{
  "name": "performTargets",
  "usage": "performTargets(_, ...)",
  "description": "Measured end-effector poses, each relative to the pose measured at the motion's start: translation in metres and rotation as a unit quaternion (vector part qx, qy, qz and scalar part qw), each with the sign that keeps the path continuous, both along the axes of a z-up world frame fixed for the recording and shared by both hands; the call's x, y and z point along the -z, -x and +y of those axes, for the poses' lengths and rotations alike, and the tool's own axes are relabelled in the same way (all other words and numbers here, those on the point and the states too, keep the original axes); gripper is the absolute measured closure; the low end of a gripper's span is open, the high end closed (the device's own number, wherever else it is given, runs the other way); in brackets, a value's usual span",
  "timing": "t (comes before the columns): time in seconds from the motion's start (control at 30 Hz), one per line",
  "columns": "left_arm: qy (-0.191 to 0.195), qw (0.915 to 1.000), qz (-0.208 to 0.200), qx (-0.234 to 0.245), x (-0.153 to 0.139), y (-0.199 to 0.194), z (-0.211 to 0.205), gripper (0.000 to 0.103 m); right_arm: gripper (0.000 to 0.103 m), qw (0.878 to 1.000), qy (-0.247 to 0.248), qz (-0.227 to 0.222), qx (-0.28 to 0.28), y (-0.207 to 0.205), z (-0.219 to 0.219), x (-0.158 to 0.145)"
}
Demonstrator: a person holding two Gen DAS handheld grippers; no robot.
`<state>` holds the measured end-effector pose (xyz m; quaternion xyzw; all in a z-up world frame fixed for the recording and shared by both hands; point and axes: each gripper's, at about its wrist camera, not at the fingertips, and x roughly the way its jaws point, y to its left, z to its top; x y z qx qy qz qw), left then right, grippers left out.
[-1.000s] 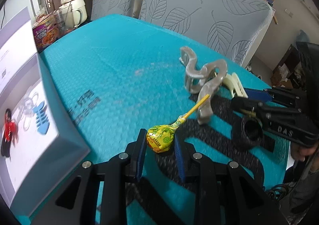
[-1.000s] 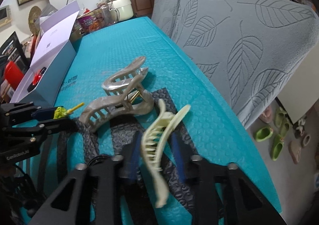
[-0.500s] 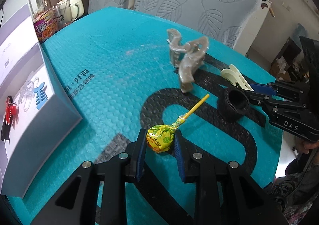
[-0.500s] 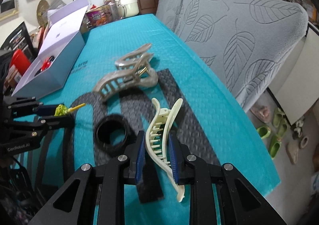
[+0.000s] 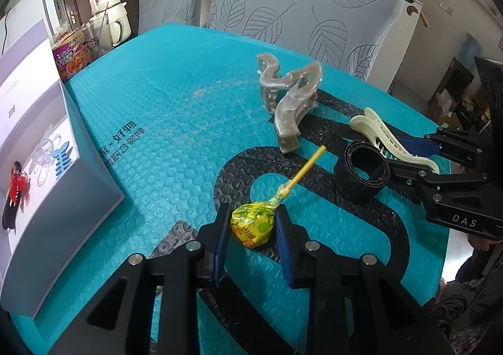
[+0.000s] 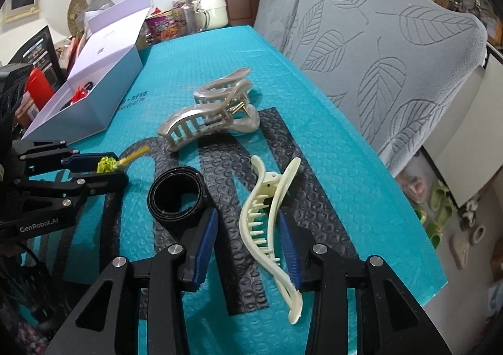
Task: Organize rigid objects
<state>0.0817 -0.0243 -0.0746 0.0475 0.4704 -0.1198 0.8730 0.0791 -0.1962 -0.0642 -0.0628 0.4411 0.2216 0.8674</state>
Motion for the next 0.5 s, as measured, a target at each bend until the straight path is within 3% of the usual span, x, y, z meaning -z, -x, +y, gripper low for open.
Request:
performTargets(0.03, 0.003, 1.0000, 0.000, -0.002, 0.000, 0.000, 0.001, 0.075, 0.080, 1.000, 0.006, -0.005, 0.007, 0.000, 0.000, 0.000)
performTargets(0.33, 0.027, 0.9995, 0.009, -0.015, -0.002, 0.003, 0.005, 0.077, 0.080, 0.999, -0.017, -0.009, 0.026, 0.002, -0.010, -0.002)
performTargets(0.5, 0.020, 0.9996, 0.006, -0.018, -0.004, 0.010, 0.004, 0.077, 0.080, 0.999, -0.020, -0.008, 0.032, 0.003, -0.013, -0.006)
